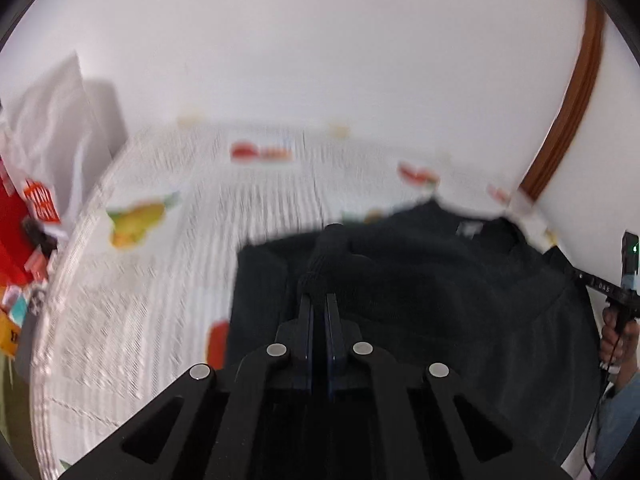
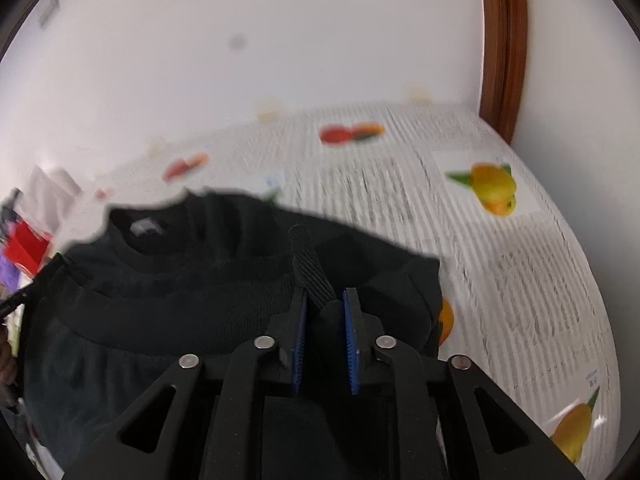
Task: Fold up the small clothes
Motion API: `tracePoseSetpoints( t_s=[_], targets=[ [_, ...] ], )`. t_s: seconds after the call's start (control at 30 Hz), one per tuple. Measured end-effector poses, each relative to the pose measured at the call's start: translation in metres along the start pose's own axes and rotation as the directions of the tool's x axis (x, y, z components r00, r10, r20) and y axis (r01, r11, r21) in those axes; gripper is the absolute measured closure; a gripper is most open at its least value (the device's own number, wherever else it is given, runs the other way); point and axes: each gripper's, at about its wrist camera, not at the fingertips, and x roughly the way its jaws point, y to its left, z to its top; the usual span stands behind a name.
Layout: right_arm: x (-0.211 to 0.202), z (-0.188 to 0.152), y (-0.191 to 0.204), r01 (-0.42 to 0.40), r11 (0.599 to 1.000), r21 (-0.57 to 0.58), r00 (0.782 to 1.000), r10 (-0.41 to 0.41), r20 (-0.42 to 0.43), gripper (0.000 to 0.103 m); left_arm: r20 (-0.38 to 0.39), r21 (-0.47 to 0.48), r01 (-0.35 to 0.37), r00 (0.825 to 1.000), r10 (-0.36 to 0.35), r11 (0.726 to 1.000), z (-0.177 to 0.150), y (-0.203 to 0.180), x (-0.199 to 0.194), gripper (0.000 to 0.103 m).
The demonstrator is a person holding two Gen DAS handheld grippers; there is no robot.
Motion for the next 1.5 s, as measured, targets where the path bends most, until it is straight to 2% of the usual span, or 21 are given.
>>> tracePoseSetpoints(
  t_s=[0.07, 0.1, 0.2, 0.3, 0.47, 0.57, 0.6, 0.67, 0.73, 0.77, 0.87, 0.93, 0.97, 1.03, 1.1, 1.13, 1.17, 1.2, 1.23, 1.37, 1.5],
  targets=[
    [-0.020, 0.003, -0.009, -0.062, 0.997, 0.035, 0.994, 0.059, 0.095, 0.088, 0.035, 0.011, -0.010, 0.999, 0.010, 1.000, -0.001, 0.000, -0.004, 0.098],
    [-0.023, 0.005, -0.013, -0.071, 0.996, 0.054, 0.992, 0.065, 0.107, 0.088, 0.021, 0.015, -0.024, 1.000, 0.024, 1.000, -0.001, 0.000, 0.001, 0.098],
    [-0.002, 0.009, -0.014, 0.009, 0.998, 0.058, 1.000, -0.010, 0.029, 0.088, -0.040, 0.003, -0.063, 0.997, 0.063, 0.998, -0.003, 0.001, 0.020, 0.098],
    [0.026, 0.005, -0.010, 0.081, 0.996, 0.030, 0.994, -0.079, -0.069, 0.088, -0.079, -0.012, -0.083, 0.994, 0.081, 0.997, -0.006, 0.002, 0.032, 0.098],
    [0.023, 0.006, -0.012, 0.079, 0.997, 0.026, 0.994, -0.077, -0.083, 0.084, -0.101, -0.003, -0.098, 0.990, 0.097, 0.995, -0.010, 0.003, 0.031, 0.095],
    [0.003, 0.000, -0.010, 0.109, 0.994, 0.015, 0.991, -0.108, -0.074, 0.065, -0.117, 0.020, -0.093, 0.989, 0.095, 0.995, -0.011, 0.000, 0.026, 0.093],
    [-0.011, -0.005, -0.011, 0.133, 0.991, 0.014, 0.990, -0.132, -0.052, 0.060, -0.118, 0.023, -0.089, 0.989, 0.091, 0.996, -0.012, -0.001, 0.023, 0.092],
    [-0.031, -0.015, -0.014, 0.148, 0.989, 0.013, 0.988, -0.147, -0.037, 0.057, -0.127, 0.021, -0.082, 0.988, 0.085, 0.996, -0.016, 0.001, 0.013, 0.075],
    [-0.044, -0.027, -0.019, 0.163, 0.987, 0.015, 0.986, -0.162, -0.051, 0.050, -0.136, 0.013, -0.074, 0.988, 0.075, 0.997, -0.021, 0.004, 0.004, 0.062],
    [-0.049, -0.036, -0.023, 0.170, 0.985, 0.020, 0.984, -0.168, -0.063, 0.049, -0.138, 0.010, -0.072, 0.988, 0.072, 0.997, -0.024, 0.006, 0.000, 0.059],
    [-0.049, -0.055, -0.035, 0.159, 0.986, 0.042, 0.981, -0.153, -0.116, 0.049, -0.167, 0.009, -0.075, 0.983, 0.076, 0.997, -0.039, 0.014, -0.012, 0.058],
    [-0.047, -0.066, -0.038, 0.130, 0.989, 0.067, 0.981, -0.119, -0.151, 0.049, -0.217, 0.000, -0.076, 0.973, 0.074, 0.997, -0.052, 0.022, -0.015, 0.057],
    [-0.047, -0.070, -0.037, 0.115, 0.990, 0.079, 0.982, -0.102, -0.156, 0.049, -0.238, -0.003, -0.074, 0.969, 0.071, 0.997, -0.058, 0.024, -0.016, 0.057],
    [-0.048, -0.076, -0.033, 0.078, 0.993, 0.093, 0.987, -0.063, -0.149, 0.049, -0.234, -0.013, -0.059, 0.971, 0.055, 0.998, -0.069, 0.029, -0.024, 0.057],
    [-0.042, -0.077, -0.030, 0.091, 0.993, 0.078, 0.985, -0.078, -0.156, 0.050, -0.233, -0.012, -0.057, 0.971, 0.053, 0.998, -0.075, 0.030, -0.029, 0.057],
    [-0.039, -0.076, -0.027, 0.100, 0.993, 0.067, 0.983, -0.088, -0.159, 0.054, -0.227, -0.016, -0.055, 0.973, 0.050, 0.998, -0.078, 0.031, -0.032, 0.059],
    [-0.038, -0.075, -0.025, 0.098, 0.994, 0.054, 0.984, -0.089, -0.154, 0.063, -0.220, -0.023, -0.048, 0.975, 0.041, 0.999, -0.080, 0.031, -0.033, 0.070],
    [-0.037, -0.073, -0.022, 0.084, 0.996, 0.041, 0.984, -0.077, -0.159, 0.078, -0.216, -0.034, -0.022, 0.976, 0.015, 0.999, -0.081, 0.030, -0.034, 0.078],
    [-0.037, -0.070, -0.017, 0.095, 0.995, 0.014, 0.984, -0.092, -0.155, 0.087, -0.210, -0.042, -0.004, 0.978, -0.005, 0.999, -0.082, 0.028, -0.035, 0.090],
    [-0.044, -0.054, -0.018, 0.088, 0.995, -0.038, 0.990, -0.092, -0.112, 0.091, -0.173, 0.002, -0.048, 0.984, 0.047, 0.999, -0.078, 0.011, -0.038, 0.095],
    [-0.041, -0.030, -0.032, 0.129, 0.991, -0.041, 0.988, -0.132, -0.083, 0.091, -0.174, -0.037, 0.002, 0.985, -0.008, 0.999, -0.066, -0.002, -0.024, 0.095]
  ],
)
